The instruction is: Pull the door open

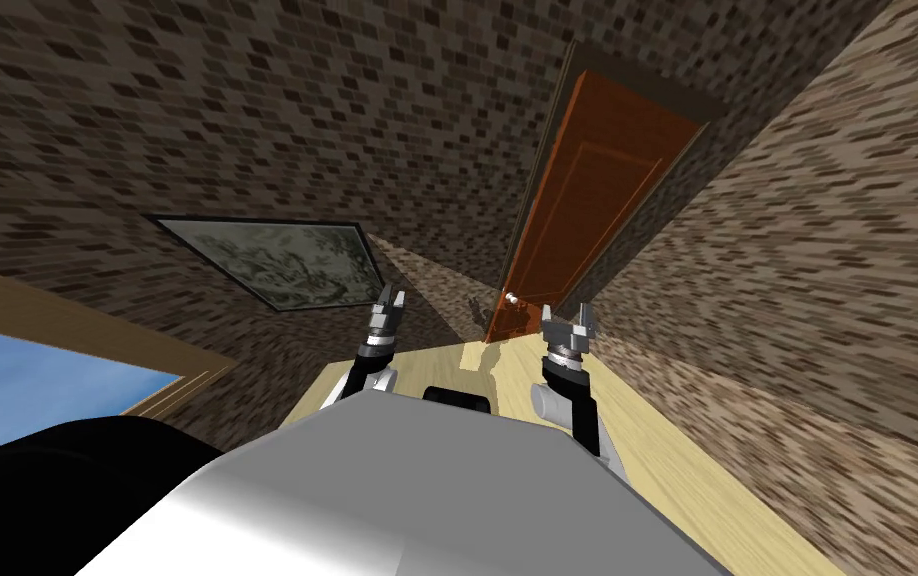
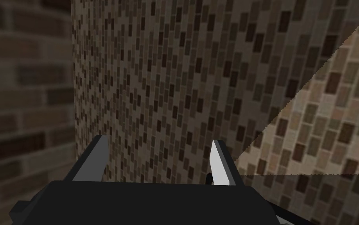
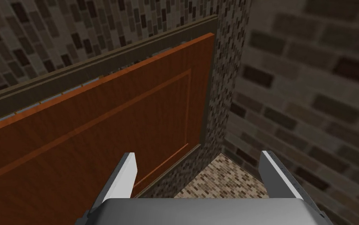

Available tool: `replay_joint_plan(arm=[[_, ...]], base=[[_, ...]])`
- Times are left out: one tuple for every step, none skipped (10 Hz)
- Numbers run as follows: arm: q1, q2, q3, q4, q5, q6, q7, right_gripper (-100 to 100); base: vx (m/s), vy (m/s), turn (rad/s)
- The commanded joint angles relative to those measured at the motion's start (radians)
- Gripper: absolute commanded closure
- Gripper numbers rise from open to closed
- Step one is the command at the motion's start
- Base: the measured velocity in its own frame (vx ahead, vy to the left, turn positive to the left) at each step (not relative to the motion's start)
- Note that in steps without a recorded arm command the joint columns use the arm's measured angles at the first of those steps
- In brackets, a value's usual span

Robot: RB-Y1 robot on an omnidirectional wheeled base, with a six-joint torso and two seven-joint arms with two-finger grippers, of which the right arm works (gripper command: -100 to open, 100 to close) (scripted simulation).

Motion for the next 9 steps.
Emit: replay_joint_plan(arm=[[-0.013, -0.004, -0.004, 0.039, -0.023, -0.008, -0.023, -100], [-0.019, -0.007, -0.007, 0.062, -0.038, -0.013, -0.038, -100], [-0.025, -0.010, -0.010, 0.084, -0.052, -0.018, -0.052, -100], [-0.031, -0.013, -0.013, 0.106, -0.067, -0.023, -0.066, -100], [-0.037, -0.016, -0.015, 0.130, -0.082, -0.029, -0.081, -100], [-0.044, -0.019, -0.019, 0.155, -0.099, -0.034, -0.097, -100], [-0.050, -0.022, -0.022, 0.179, -0.115, -0.040, -0.113, -100], [-0.057, -0.025, -0.025, 0.204, -0.131, -0.045, -0.129, -100], [-0.063, -0.028, -0.028, 0.229, -0.147, -0.051, -0.144, -100]], base=[[0.013, -0.098, 0.179], [0.026, -0.115, 0.209], [0.022, -0.115, 0.214], [0.025, -0.093, 0.234], [0.029, -0.094, 0.192], [0.033, -0.094, 0.227], [0.024, -0.110, 0.204], [0.010, -0.116, 0.171], [0.006, -0.107, 0.233]])
